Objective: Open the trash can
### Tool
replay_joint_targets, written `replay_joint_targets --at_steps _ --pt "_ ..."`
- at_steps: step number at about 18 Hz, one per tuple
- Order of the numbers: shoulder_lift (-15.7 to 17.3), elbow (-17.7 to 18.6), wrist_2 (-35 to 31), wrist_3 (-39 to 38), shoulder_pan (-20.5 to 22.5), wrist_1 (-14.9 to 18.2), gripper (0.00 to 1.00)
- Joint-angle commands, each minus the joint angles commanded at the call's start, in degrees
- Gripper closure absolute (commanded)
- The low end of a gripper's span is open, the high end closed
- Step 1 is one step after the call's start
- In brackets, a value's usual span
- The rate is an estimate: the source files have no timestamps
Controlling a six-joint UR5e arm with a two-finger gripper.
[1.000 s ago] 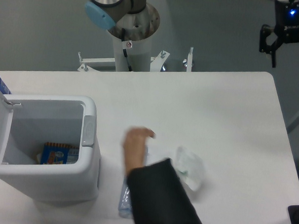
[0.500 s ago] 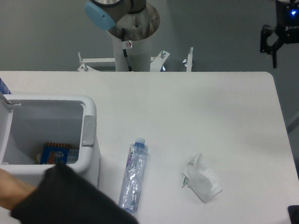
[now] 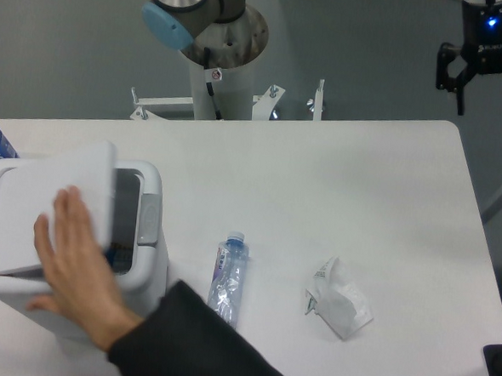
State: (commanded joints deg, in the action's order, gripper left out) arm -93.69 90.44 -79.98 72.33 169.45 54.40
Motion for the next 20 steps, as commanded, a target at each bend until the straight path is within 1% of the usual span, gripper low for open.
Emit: replay_joint_targets --at_steps 6,14,20 --pt "-0.1 -0.2 0.1 -0.1 -0.3 -0.2 0.00" --pt "-1.8 -3.4 0.3 -0.1 -0.9 -0.1 0.00" --pt "-2.1 -3.8 0.4 -0.3 -0.9 -0.2 0.00"
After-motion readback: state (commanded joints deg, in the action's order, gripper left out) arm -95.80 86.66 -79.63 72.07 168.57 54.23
